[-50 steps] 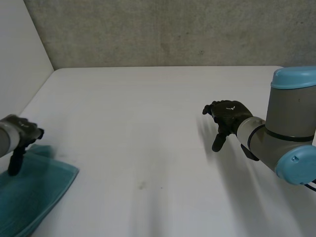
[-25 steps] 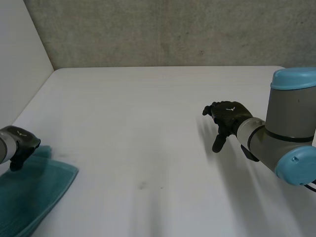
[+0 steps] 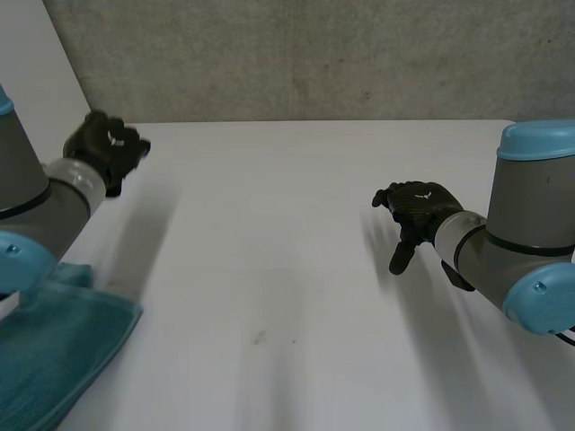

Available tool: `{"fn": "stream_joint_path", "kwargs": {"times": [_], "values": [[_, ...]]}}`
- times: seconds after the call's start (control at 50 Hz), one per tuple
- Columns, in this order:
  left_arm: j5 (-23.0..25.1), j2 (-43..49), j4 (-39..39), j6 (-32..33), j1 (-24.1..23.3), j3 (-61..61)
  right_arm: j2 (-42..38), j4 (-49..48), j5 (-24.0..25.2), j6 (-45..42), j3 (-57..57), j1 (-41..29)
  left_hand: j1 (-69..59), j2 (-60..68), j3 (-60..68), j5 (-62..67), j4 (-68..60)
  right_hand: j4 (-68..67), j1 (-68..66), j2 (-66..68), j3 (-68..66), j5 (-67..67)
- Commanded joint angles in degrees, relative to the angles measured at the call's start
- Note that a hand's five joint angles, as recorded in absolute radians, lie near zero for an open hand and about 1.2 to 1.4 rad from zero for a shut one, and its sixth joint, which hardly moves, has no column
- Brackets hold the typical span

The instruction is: Fold the laundry

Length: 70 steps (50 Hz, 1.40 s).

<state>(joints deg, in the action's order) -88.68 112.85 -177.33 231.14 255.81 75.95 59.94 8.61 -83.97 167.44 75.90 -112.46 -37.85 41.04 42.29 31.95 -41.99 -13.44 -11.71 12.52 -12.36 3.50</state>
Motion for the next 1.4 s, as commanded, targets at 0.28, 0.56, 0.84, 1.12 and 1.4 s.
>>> {"fn": "stream_joint_path", "kwargs": {"times": [0.28,0.56,0.84,1.12,1.4], "values": [[-0.44,-3.16,19.57,-0.87,17.35,12.55,-0.09,0.00,0.04,-0.01,0.48,-0.66,22.26,-25.44,-26.69,-26.35,26.39,3.44,1.71,-2.52,2.36,-3.50],[-0.18,-3.16,17.64,-0.87,18.06,15.72,-0.53,0.00,0.04,-0.09,0.57,-0.66,-30.34,27.16,25.90,26.24,-26.20,3.44,1.71,-2.52,2.36,-3.50],[3.68,-2.37,10.88,-0.69,17.54,14.93,-0.44,0.00,0.04,-0.09,0.57,-0.66,-42.15,38.96,37.71,38.05,-38.01,3.44,1.71,-2.52,2.36,-3.50],[5.36,-0.54,-5.29,-11.21,3.57,-2.10,-0.44,-0.09,-0.05,-0.09,0.57,-0.66,-42.15,38.96,37.71,38.05,-38.01,3.44,1.71,-2.52,2.36,-3.50],[5.45,11.42,-30.67,-17.92,-15.32,-18.55,-0.35,0.00,-0.31,-0.01,0.13,0.13,-42.15,38.96,37.71,38.05,-38.01,3.44,1.71,-2.52,2.36,-3.50]]}}
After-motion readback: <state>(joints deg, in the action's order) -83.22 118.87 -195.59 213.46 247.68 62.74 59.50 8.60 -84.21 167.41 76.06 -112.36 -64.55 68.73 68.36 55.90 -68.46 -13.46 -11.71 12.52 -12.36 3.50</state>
